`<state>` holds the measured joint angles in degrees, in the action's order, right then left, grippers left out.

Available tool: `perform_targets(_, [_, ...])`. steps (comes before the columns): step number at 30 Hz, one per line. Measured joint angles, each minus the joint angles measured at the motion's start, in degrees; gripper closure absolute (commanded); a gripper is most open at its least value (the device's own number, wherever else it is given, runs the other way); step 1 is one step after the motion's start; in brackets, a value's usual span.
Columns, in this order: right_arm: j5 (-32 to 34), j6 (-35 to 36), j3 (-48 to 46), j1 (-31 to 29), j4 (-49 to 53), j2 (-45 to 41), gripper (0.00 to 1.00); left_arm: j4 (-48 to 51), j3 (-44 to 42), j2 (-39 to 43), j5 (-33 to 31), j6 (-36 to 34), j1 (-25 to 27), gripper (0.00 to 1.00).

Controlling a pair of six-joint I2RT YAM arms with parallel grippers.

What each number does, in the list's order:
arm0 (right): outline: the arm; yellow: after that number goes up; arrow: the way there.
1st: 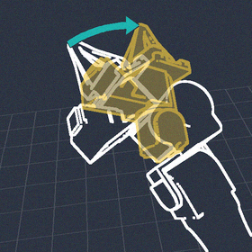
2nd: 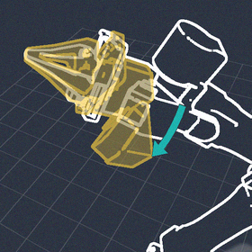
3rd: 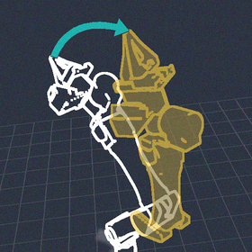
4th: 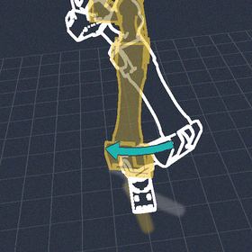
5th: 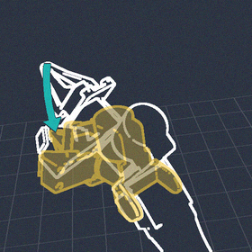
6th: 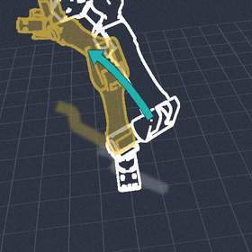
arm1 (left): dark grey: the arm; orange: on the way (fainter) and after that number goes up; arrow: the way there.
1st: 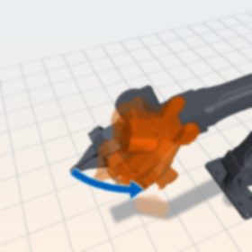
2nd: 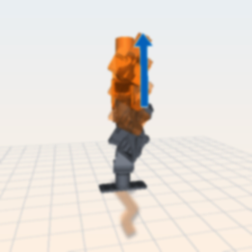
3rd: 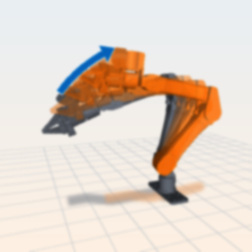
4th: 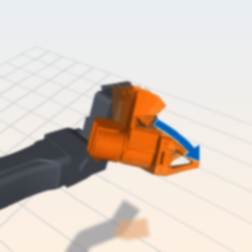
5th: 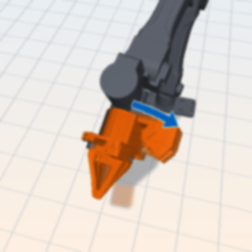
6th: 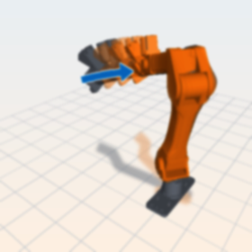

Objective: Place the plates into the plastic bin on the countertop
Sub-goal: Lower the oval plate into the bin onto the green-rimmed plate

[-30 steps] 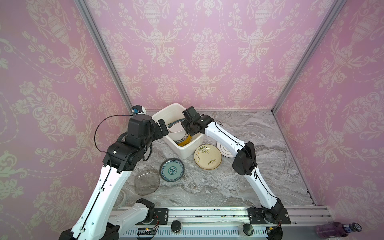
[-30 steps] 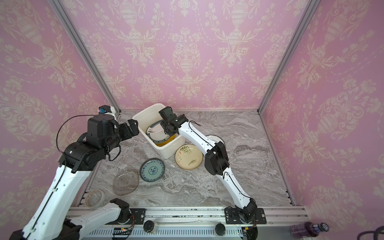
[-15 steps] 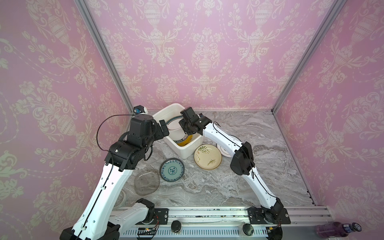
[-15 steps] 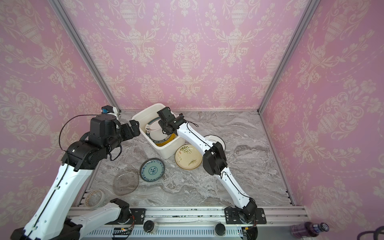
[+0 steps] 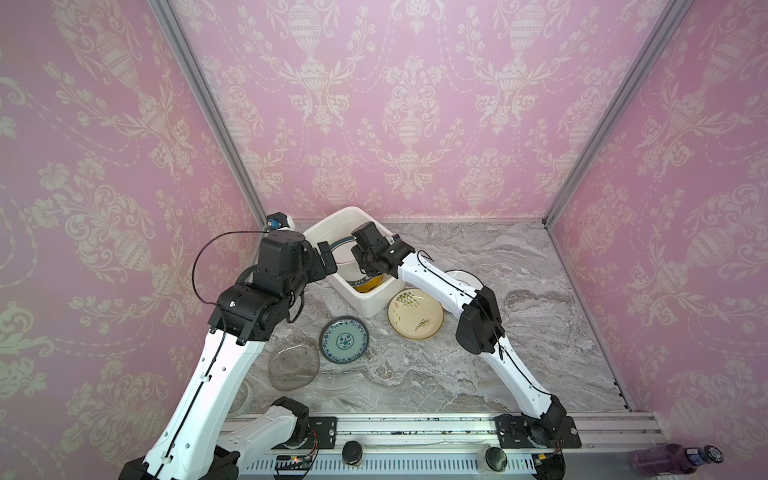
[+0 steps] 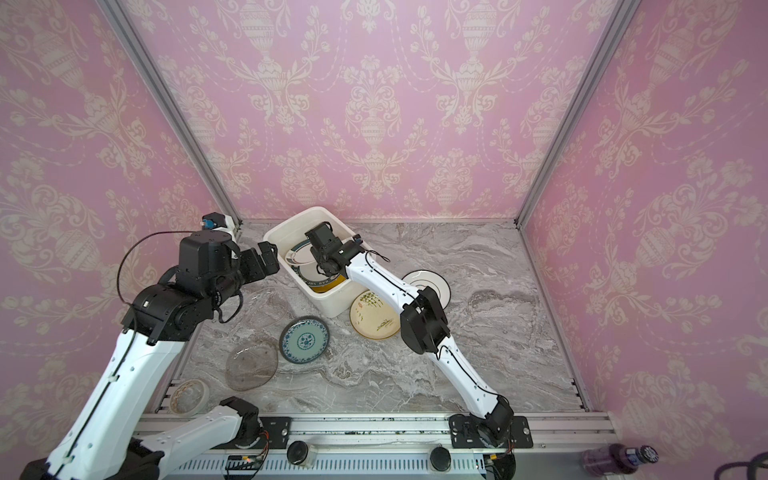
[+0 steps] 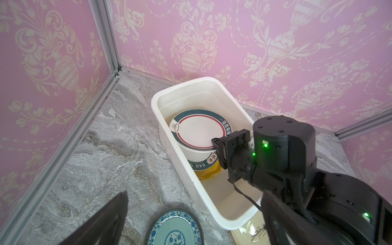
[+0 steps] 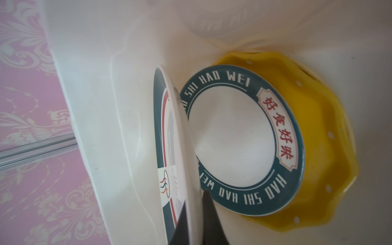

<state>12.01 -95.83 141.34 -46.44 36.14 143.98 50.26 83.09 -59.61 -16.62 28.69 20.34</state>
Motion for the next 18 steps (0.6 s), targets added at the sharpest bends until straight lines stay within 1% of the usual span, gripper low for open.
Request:
perform_targets(5, [3.02,-2.84,-1.60,-1.11,-0.39,0.00,1.00,0.00,0.00,1.60,0.00,-0.83,0.00,0.01])
perform_targets(11, [5.27,-6.78,-3.41,-1.62,-4.33,0.00,1.00,0.02,-0.02,2.97,0.00,-1.01,-0.04,0.01])
perform_targets(18, [6.51,-10.08,-3.69,-1.88,-4.42,0.13,1.00,0.04,-0.02,3.28,0.00,-1.22,-0.11,0.01])
